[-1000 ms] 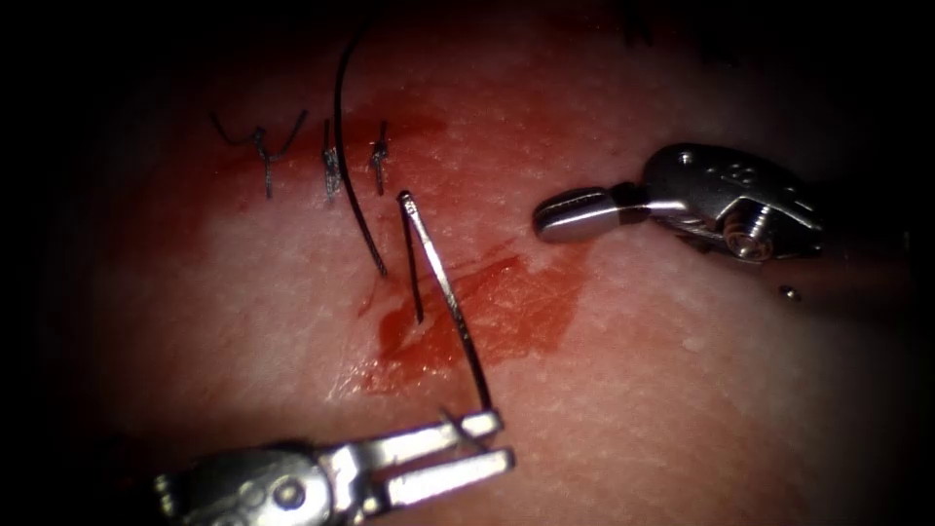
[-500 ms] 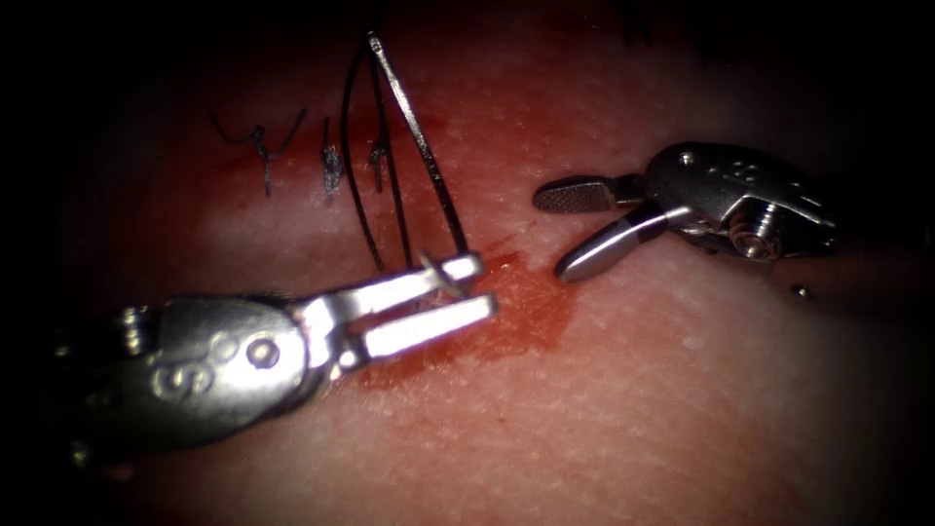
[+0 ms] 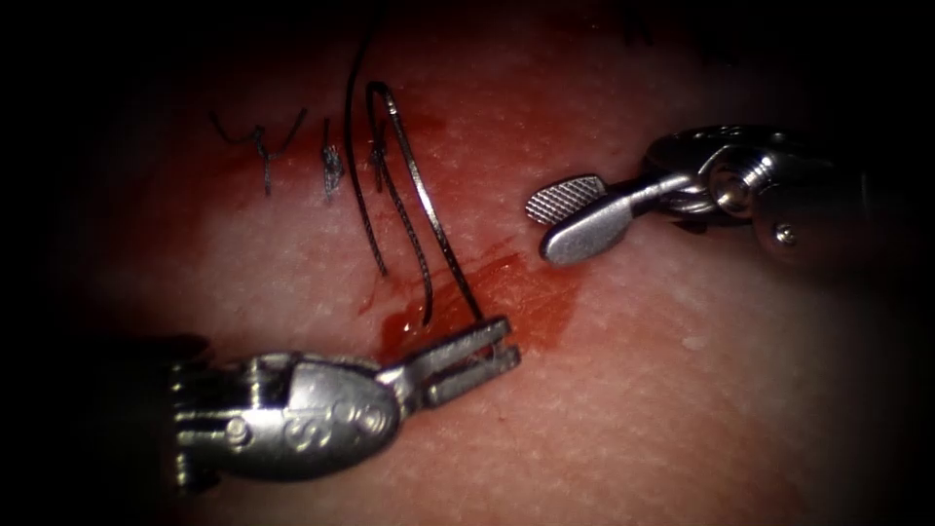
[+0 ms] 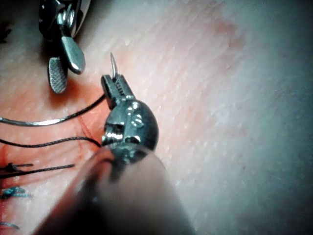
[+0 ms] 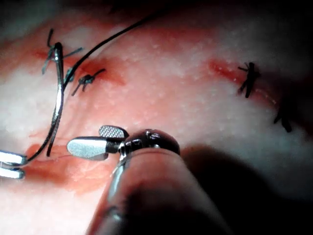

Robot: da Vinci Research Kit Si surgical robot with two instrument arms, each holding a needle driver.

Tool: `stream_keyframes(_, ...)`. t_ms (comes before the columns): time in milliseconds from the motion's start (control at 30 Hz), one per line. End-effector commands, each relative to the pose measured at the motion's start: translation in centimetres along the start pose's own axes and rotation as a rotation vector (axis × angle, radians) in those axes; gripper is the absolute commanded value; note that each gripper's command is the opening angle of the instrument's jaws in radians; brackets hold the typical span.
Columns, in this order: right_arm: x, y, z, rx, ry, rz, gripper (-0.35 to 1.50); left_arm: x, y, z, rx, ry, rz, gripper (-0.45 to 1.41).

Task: Wound Closure

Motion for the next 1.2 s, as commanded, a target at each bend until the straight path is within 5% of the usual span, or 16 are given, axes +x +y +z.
stream_keyframes(33,0.01,0.0,0.16,0.007,-0.003,0.014,1.08,-0.02,0.08,0.08,-0.003,0.004,0.0,-0.45)
stream_keyframes(500,0.01,-0.05,0.51,-0.003,0.011,0.062,1.0,0.17,0.18,0.12,0.002,0.037,0.063,-0.45)
stream_keyframes(867,0.01,-0.08,0.64,0.001,0.011,0.074,0.68,0.18,0.19,0.11,0.002,0.041,0.074,-0.45)
stream_keyframes(933,0.01,-0.07,0.65,0.002,0.01,0.079,0.51,0.19,0.19,0.11,0.002,0.041,0.074,-0.45)
stream_keyframes(1000,0.0,-0.07,0.65,0.002,0.009,0.079,-0.33,0.19,0.19,0.11,0.0,0.042,0.08,-0.45)
stream_keyframes(1200,0.02,-0.04,0.65,-0.039,-0.01,0.076,-0.35,0.21,0.2,0.1,-0.013,0.056,0.085,-0.45)
